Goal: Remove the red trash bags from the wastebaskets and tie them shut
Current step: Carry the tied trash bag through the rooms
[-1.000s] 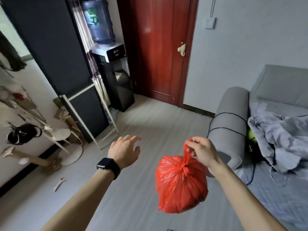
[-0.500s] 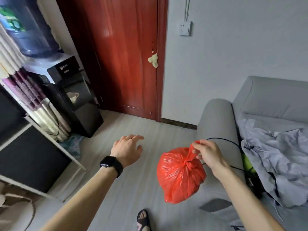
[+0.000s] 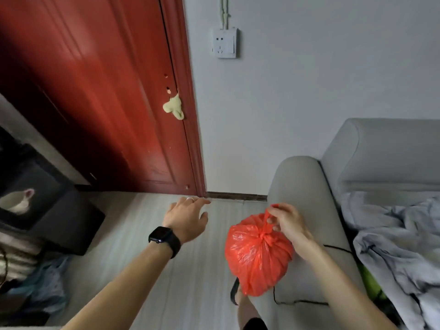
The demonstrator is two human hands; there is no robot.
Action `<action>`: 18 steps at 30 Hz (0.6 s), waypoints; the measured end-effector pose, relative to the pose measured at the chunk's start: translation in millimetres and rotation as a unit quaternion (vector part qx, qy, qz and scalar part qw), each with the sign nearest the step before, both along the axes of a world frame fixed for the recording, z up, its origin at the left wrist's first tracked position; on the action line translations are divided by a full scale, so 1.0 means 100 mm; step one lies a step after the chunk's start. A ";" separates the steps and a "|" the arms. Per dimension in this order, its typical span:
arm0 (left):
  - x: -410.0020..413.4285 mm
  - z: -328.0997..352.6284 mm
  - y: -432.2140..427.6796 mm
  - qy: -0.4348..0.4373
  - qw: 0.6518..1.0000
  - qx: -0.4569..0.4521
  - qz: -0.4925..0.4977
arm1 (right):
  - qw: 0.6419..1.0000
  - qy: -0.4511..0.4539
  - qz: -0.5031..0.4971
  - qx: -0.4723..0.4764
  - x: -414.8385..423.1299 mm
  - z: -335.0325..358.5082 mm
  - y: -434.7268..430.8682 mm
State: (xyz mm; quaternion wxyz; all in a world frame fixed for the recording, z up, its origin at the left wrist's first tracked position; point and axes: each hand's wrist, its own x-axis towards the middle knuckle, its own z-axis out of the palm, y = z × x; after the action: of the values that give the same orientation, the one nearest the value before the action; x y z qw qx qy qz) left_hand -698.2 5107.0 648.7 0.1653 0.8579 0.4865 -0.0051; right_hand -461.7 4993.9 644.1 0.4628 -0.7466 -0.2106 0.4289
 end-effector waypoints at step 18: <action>2.04 -1.68 3.16 0.090 0.992 0.061 -0.069 | 0.978 0.025 -0.036 -0.203 1.66 -2.14 2.86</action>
State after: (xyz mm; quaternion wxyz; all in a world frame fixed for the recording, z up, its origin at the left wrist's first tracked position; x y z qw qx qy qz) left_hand -494.0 5422.8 480.5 0.0672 0.8941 0.4382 -0.0643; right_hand -295.4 5279.9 430.2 0.3221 -0.8210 -0.0805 0.4644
